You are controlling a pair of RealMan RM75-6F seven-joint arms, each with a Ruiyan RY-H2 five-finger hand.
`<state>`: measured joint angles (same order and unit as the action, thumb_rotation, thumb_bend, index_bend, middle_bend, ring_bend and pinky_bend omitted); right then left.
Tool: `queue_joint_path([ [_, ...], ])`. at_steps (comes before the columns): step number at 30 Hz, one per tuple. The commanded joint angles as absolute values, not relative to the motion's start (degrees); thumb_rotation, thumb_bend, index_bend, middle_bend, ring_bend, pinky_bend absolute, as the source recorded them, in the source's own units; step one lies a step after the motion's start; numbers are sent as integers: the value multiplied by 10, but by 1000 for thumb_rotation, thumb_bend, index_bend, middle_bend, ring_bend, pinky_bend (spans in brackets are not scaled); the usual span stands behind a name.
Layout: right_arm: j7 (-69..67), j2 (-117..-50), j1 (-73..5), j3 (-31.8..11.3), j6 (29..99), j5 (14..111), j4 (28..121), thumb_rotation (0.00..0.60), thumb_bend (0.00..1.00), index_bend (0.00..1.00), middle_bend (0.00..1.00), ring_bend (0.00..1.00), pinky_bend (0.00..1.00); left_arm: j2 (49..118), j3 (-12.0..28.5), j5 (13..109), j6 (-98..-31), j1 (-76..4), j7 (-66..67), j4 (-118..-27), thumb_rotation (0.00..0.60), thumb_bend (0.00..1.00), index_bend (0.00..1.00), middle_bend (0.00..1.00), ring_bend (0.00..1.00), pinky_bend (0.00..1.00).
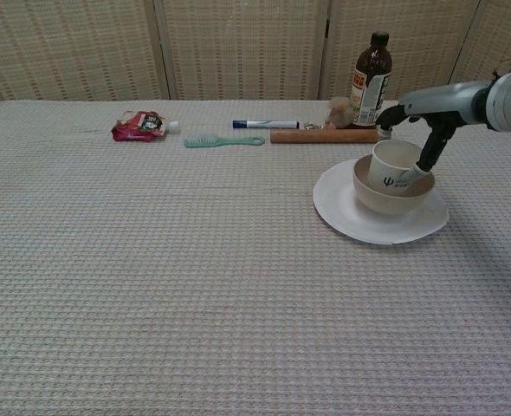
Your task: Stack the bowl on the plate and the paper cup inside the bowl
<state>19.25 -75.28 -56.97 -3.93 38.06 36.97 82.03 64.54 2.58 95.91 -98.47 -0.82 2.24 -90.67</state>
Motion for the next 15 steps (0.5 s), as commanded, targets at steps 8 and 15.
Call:
queue_joint_path([
  [8, 178, -749, -573, -39, 360, 366, 817, 600, 169, 22, 0, 0, 0, 645, 27, 957, -987, -7, 20, -905, 600, 258, 178, 157, 111, 445],
  [15, 163, -713, -570, -43, 357, 379, 856, 600, 156, 0, 0, 0, 0, 645, 27, 957, -988, -6, 20, -906, 600, 258, 178, 157, 111, 446],
])
